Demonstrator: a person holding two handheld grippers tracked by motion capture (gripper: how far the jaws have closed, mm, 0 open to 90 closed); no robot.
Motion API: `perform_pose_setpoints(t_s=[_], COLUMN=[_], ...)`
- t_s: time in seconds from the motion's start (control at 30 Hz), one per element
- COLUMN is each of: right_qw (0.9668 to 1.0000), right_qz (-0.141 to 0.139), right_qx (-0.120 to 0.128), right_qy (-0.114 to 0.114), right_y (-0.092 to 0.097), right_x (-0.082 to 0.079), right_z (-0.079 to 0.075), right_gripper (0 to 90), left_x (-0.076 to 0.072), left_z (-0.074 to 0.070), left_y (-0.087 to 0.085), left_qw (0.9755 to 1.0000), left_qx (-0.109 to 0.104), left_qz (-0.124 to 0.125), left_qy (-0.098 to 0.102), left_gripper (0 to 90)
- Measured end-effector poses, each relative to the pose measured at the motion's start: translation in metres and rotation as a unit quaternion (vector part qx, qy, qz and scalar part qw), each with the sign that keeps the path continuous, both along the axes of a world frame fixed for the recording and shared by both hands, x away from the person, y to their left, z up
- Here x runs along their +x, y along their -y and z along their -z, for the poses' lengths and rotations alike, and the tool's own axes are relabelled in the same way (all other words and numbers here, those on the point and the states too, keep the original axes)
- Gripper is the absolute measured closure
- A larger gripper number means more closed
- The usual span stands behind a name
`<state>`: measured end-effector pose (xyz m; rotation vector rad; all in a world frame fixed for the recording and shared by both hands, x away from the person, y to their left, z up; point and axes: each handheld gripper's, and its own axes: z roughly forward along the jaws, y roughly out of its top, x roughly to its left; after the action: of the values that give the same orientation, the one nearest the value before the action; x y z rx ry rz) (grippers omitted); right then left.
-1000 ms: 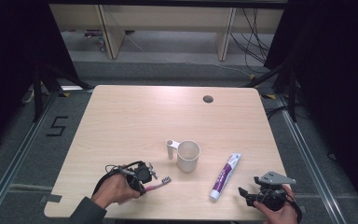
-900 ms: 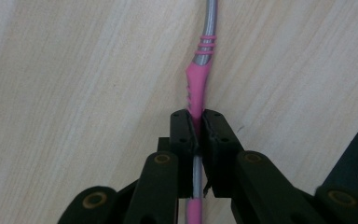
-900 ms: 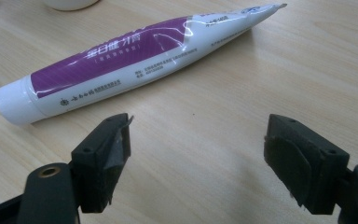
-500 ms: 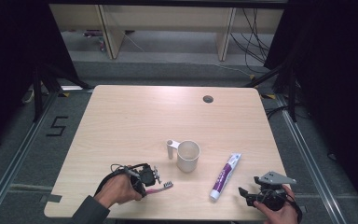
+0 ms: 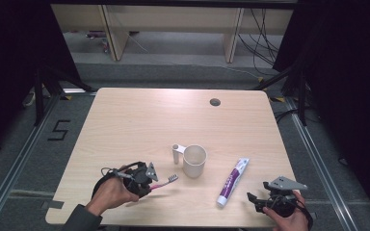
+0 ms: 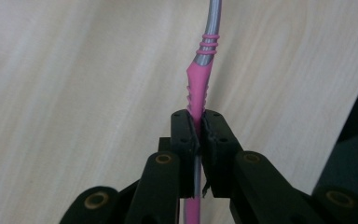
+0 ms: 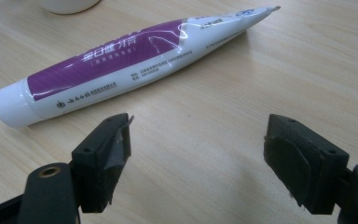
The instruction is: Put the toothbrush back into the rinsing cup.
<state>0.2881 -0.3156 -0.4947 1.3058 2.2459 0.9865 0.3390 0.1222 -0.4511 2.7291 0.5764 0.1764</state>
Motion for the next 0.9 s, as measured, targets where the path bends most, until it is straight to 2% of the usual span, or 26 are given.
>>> perform_pose_setpoints(t_s=[0.03, 0.07, 0.1, 0.13, 0.17, 0.23, 0.27, 0.3, 0.33, 0.4, 0.43, 0.47, 0.5, 0.53, 0.57, 0.63, 0.67, 0.7, 0.73, 0.77, 0.83, 0.87, 0.9], right_qw=[1.0000, 1.0000, 1.0000, 1.0000, 1.0000, 1.0000, 1.0000, 1.0000, 0.9999, 0.9998, 1.0000, 1.0000, 1.0000, 1.0000, 0.9998, 0.9999, 0.9999, 0.9999, 0.9999, 0.9999, 0.9999, 1.0000, 0.9998], right_qz=[0.000, -0.001, -0.001, 0.000, 0.001, 0.003, 0.003, 0.003, 0.009, 0.006, 0.001, 0.001, 0.001, 0.001, -0.010, -0.009, -0.006, -0.008, -0.009, -0.009, -0.009, 0.004, -0.011], right_qx=[0.000, 0.001, 0.001, 0.000, 0.000, -0.004, -0.005, -0.004, 0.009, 0.015, 0.006, 0.008, 0.008, 0.007, 0.002, 0.003, 0.002, 0.002, 0.003, 0.003, 0.004, 0.002, 0.003], right_qy=[0.000, 0.000, 0.000, 0.001, 0.001, 0.001, 0.000, 0.001, -0.004, -0.010, 0.000, 0.000, 0.000, 0.002, 0.016, 0.014, 0.013, 0.014, 0.011, 0.011, 0.014, 0.005, 0.014], right_y=[0.000, 0.000, 0.000, 0.000, 0.000, 0.000, 0.001, 0.001, -0.001, -0.001, 0.001, 0.001, 0.001, 0.001, 0.002, 0.002, 0.002, 0.002, 0.002, 0.002, 0.002, 0.001, 0.002], right_x=[0.000, 0.000, 0.000, 0.000, 0.000, 0.000, 0.000, 0.000, -0.001, 0.000, 0.001, 0.000, 0.000, 0.001, 0.003, 0.002, 0.002, 0.002, 0.003, 0.003, 0.002, 0.000, 0.003], right_z=[0.000, 0.000, 0.000, 0.000, 0.000, -0.001, 0.000, 0.000, 0.001, 0.001, 0.001, 0.001, 0.001, 0.001, 0.002, 0.002, 0.001, 0.002, 0.002, 0.002, 0.002, 0.000, 0.002], right_gripper=[24.0, 24.0, 24.0, 24.0, 24.0, 24.0, 24.0, 24.1, 24.1, 24.1, 24.1, 24.1, 24.1, 24.1, 24.1, 24.1, 24.2, 24.2, 24.2, 24.2, 24.2, 24.2, 24.2], left_x=[0.000, 0.001, 0.001, 0.001, 0.002, 0.002, 0.001, 0.000, 0.000, -0.001, 0.000, 0.001, 0.001, 0.001, 0.001, 0.001, 0.002, 0.002, 0.003, 0.003, 0.005, 0.006, 0.007], left_z=[0.000, -0.003, -0.003, -0.004, -0.005, -0.005, -0.006, -0.005, -0.005, -0.004, -0.004, -0.003, -0.003, -0.004, -0.004, -0.006, -0.007, -0.008, -0.009, -0.009, -0.010, -0.010, -0.011], left_y=[0.000, -0.004, -0.004, -0.006, -0.008, -0.011, -0.012, -0.012, -0.013, -0.015, -0.015, -0.018, -0.018, -0.019, -0.020, -0.023, -0.024, -0.025, -0.027, -0.027, -0.029, -0.029, -0.030], left_qw=[1.0000, 0.9995, 0.9995, 0.9990, 0.9977, 0.9954, 0.9947, 0.9921, 0.9915, 0.9887, 0.9864, 0.9833, 0.9833, 0.9804, 0.9773, 0.9722, 0.9709, 0.9694, 0.9660, 0.9635, 0.9586, 0.9537, 0.9530], left_qx=[0.000, -0.026, -0.026, -0.038, -0.057, -0.081, -0.087, -0.104, -0.108, -0.124, -0.135, -0.151, -0.151, -0.162, -0.177, -0.188, -0.195, -0.198, -0.209, -0.219, -0.229, -0.243, -0.243], left_qz=[0.000, -0.010, -0.010, -0.021, -0.031, -0.043, -0.044, -0.056, -0.055, -0.060, -0.066, -0.074, -0.074, -0.080, -0.086, -0.095, -0.096, -0.097, -0.102, -0.107, -0.113, -0.121, -0.120], left_qy=[0.000, 0.013, 0.013, 0.012, 0.018, 0.027, 0.033, 0.041, 0.047, 0.059, 0.067, 0.070, 0.070, 0.079, 0.080, 0.103, 0.100, 0.108, 0.113, 0.110, 0.125, 0.129, 0.135], left_gripper=[83.3, 83.3, 83.3, 83.3, 83.3, 83.3, 83.3, 83.3, 83.3, 83.4, 83.3, 83.4, 83.4, 83.4, 83.3, 83.3, 83.3, 83.3, 83.3, 83.3, 83.3, 83.3, 83.3])
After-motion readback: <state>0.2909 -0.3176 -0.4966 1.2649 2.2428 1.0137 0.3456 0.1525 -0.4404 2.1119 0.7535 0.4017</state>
